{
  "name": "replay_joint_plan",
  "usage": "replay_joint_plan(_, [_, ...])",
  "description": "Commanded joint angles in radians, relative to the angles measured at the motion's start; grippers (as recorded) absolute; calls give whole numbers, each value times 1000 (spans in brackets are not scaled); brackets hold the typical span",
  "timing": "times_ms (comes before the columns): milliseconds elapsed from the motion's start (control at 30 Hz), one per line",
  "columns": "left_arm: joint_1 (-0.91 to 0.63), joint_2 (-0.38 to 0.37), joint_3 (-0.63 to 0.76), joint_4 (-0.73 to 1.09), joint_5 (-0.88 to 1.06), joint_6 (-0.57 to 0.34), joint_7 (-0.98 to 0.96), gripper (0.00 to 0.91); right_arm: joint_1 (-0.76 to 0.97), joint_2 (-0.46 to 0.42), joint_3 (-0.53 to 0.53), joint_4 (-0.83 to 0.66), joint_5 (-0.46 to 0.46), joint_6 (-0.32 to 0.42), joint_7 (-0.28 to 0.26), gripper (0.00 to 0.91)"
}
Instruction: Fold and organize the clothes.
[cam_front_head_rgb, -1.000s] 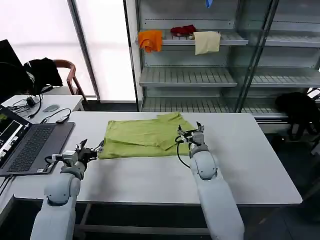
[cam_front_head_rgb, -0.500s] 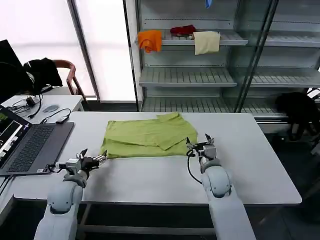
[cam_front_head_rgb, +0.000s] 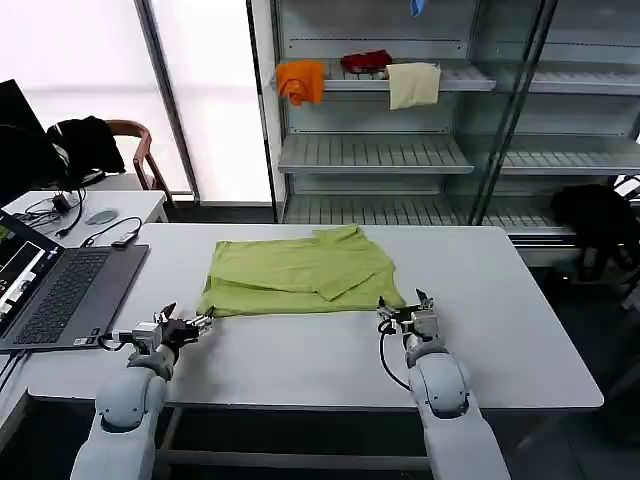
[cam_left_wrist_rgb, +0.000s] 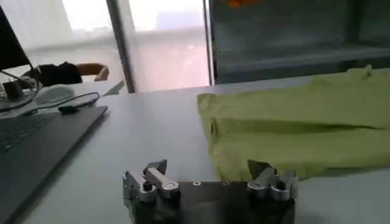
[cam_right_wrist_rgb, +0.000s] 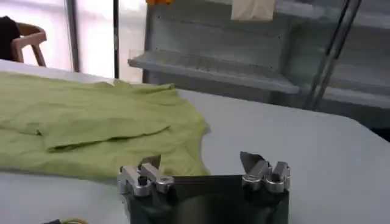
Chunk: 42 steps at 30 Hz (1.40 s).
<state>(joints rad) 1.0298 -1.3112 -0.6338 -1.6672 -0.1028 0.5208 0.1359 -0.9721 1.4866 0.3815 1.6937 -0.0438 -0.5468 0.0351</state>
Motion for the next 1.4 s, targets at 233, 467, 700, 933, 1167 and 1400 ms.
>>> replay_joint_plan(233, [-1,1,5,22,9,5,18,10,-9,2,-10,-23,-30,3,-16,0])
replay_joint_plan(467, [-10,2,12,37,23,7,40,10,-6,5,-12,-8,-26,1,-24,0])
replay_joint_plan(700, [-14,2,14,41,19,0,55,0,-4,7,-19,17,-7,-3,-25,0])
replay_joint_plan(933, [84,32,-22,-73,27,-8,79,0,-93,-17,-25,153,55,-33,-10,0])
replay_joint_plan(1167, [232,74,-67,-254,-4,3,112,0,-209,-59,-31,303,41,-35,-6,0])
replay_joint_plan(1400, [396,77,-93,-394,-23,-11,115,0,-374,-73,-57,427,3,-35,11,0])
